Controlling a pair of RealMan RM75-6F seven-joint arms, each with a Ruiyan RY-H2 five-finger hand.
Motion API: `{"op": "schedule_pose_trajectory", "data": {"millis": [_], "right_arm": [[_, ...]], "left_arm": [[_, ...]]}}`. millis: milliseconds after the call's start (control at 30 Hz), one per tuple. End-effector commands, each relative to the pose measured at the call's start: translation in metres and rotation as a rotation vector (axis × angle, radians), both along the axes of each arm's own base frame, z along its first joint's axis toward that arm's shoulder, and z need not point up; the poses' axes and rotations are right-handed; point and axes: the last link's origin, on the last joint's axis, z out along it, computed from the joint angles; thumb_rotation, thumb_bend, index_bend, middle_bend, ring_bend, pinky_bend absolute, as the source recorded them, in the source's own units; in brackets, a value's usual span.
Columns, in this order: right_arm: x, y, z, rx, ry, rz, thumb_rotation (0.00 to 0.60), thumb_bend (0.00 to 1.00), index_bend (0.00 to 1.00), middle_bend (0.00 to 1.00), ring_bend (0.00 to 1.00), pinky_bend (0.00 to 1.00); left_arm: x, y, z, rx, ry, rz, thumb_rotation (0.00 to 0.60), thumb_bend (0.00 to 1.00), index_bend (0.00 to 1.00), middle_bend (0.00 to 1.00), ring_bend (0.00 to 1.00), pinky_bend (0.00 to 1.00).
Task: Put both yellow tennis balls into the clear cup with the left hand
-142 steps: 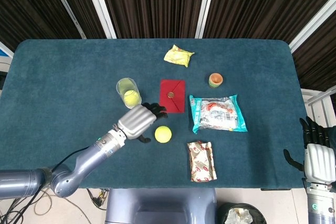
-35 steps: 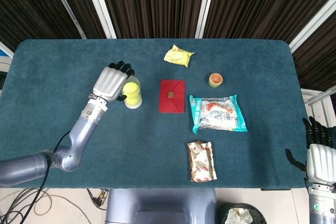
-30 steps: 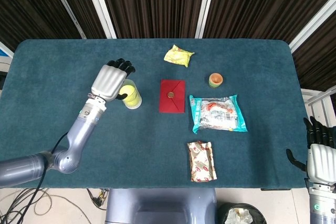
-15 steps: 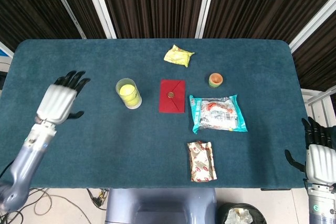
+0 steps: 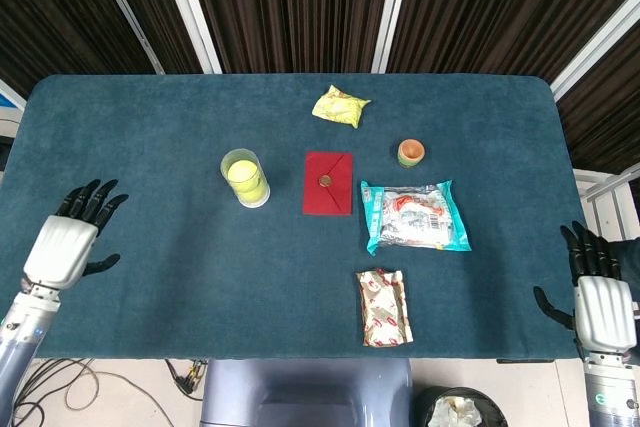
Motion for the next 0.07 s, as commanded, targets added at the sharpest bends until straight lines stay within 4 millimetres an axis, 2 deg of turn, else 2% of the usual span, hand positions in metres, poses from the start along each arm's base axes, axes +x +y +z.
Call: {"op": "schedule_pose_trajectory", "data": {"millis": [33,67], "right_arm": [[-0.0003,0.0007,0.0004,0.011,0.001,0.016,0.600,0.34,0.00,0.00,0.05,0.07],[-0.0004,0.0009,0.0005,0.010,0.000,0.016,0.600,0.34,0.00,0.00,0.05,0.07]], "left_arm": [[-0.0074,-0.0096,-0.0026,0.002,-0.006,-0.006,0.600,0.08,0.16,0.03,0.00,0.13],[-0.0079,-0.0109,-0.0024,0.001,-0.008,-0.007,0.600,0.08,0.16,0.03,0.00,0.13]]}}
